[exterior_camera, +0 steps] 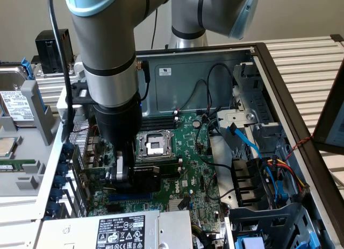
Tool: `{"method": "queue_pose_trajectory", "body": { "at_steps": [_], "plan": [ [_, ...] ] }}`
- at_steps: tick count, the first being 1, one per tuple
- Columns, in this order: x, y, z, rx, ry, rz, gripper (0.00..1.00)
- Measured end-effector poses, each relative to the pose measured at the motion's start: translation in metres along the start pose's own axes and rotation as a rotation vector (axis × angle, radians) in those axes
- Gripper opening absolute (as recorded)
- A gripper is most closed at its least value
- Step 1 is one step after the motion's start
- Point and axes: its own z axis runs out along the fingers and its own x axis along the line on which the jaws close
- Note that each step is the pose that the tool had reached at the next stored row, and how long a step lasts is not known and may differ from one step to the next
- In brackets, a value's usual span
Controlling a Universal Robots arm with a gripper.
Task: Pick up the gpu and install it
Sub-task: 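Insert the gpu into the slot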
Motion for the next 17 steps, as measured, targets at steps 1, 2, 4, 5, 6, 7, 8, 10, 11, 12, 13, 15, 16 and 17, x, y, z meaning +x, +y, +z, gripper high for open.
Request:
{"method": "queue_pose_trajectory", "body": {
  "at_steps": [1, 2, 4, 5, 6, 7, 8, 10, 11, 12, 13, 15, 16, 17],
  "plan": [
    [0.0, 0.0, 0.0001, 0.0, 0.0, 0.0, 0.28],
    [0.0, 0.0, 0.0003, 0.0, 0.0, 0.0, 0.28],
    [0.0, 0.0, 0.0005, 0.0, 0.0001, 0.0, 0.28],
    [0.0, 0.0, 0.0006, 0.0, 0.0001, 0.0, 0.28],
    [0.0, 0.0, 0.0007, -0.0001, 0.0001, 0.0, 0.28],
    [0.0, 0.0, 0.0009, 0.0, 0.0001, -0.001, 0.28],
    [0.0, 0.0, 0.001, -0.0001, 0.0001, -0.001, 0.28],
    [0.0, 0.0, 0.0012, -0.0001, 0.0, -0.001, 0.28],
    [0.0, 0.0, 0.0014, -0.0001, 0.0001, -0.001, 0.28],
    [0.0, 0.0, 0.0015, 0.0, -0.0001, -0.001, 0.28],
    [0.0, 0.0, 0.0015, 0.0, 0.0, -0.001, 0.28],
    [0.0, 0.0, 0.0016, -0.0002, 0.0001, -0.001, 0.28],
    [0.0, 0.0, 0.0016, -0.0003, 0.0, -0.001, 0.28],
    [0.0, 0.0, 0.0016, -0.0004, 0.0, -0.002, 0.28]
  ]
}}
